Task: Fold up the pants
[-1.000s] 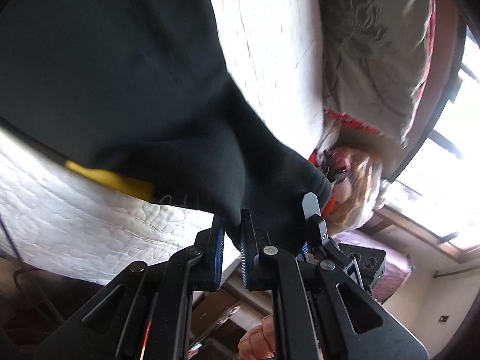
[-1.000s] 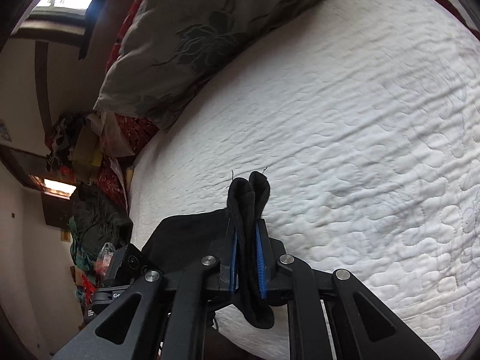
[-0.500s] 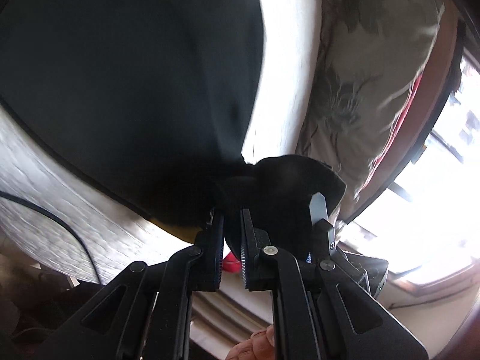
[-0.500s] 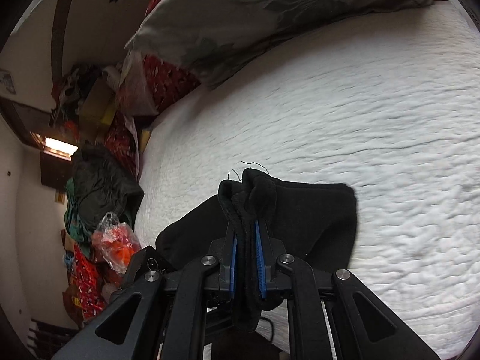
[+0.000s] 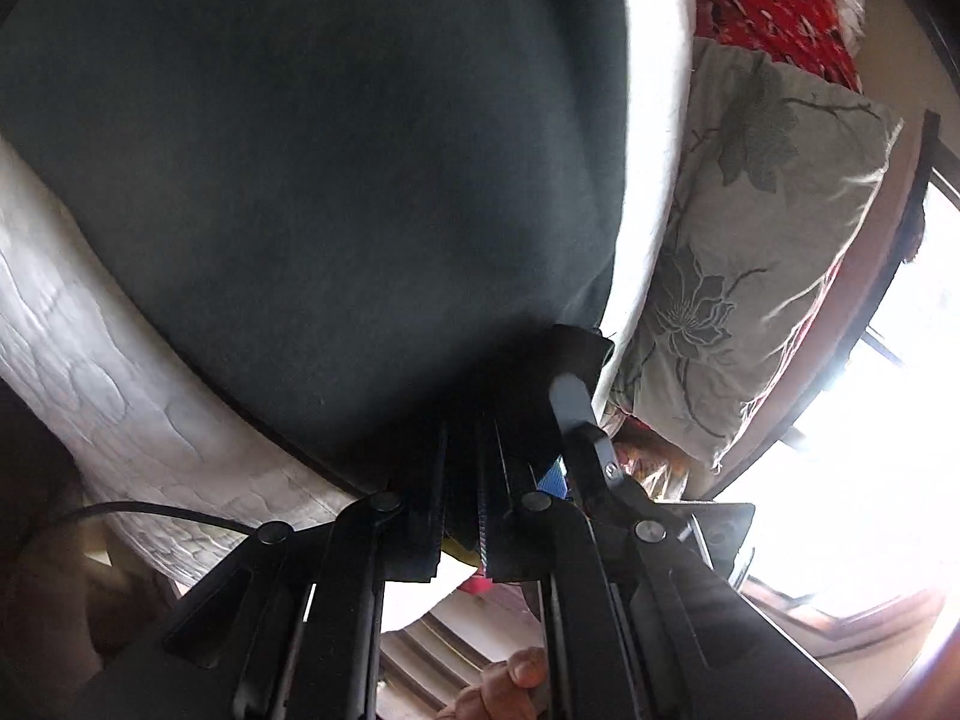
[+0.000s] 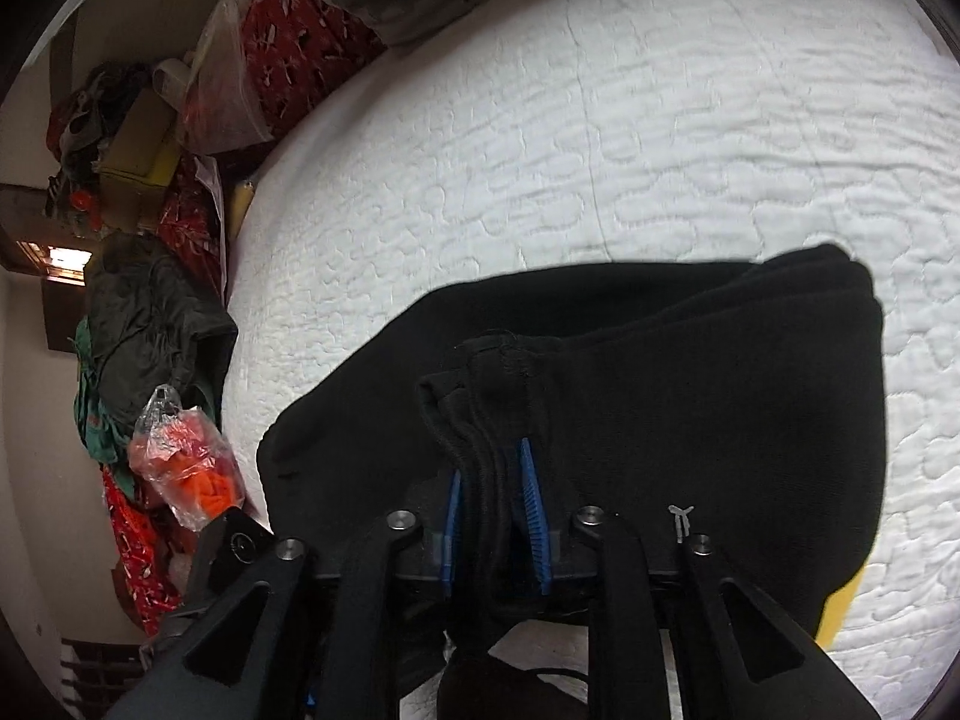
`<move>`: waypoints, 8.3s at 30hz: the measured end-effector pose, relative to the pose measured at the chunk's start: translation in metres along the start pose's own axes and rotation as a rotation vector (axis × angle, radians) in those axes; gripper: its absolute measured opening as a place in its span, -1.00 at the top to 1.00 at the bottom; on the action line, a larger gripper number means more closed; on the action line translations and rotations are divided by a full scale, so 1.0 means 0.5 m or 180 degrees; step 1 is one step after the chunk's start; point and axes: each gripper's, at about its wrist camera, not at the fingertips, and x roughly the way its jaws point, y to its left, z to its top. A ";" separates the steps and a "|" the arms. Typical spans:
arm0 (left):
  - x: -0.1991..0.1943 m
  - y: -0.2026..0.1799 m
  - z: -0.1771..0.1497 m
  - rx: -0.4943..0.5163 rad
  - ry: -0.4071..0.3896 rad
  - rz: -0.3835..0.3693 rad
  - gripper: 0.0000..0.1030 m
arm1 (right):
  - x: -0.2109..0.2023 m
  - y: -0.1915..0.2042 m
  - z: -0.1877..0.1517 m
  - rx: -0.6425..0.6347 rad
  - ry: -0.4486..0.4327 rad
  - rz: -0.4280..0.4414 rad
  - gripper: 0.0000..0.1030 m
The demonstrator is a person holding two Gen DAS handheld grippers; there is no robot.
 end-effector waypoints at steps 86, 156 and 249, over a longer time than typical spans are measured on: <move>-0.419 0.018 0.135 0.0945 -0.1215 0.0716 0.02 | 0.009 0.093 -0.135 -0.0747 -0.0492 0.0086 0.55; -0.202 -0.105 0.294 0.2066 0.0364 0.0863 0.44 | 0.256 0.360 -0.260 -0.1519 -0.0780 -0.0667 0.39; 0.086 -0.140 -0.147 0.2236 -0.0529 0.1635 -0.34 | -0.176 -0.266 -0.121 0.0219 -0.1052 0.0308 -0.09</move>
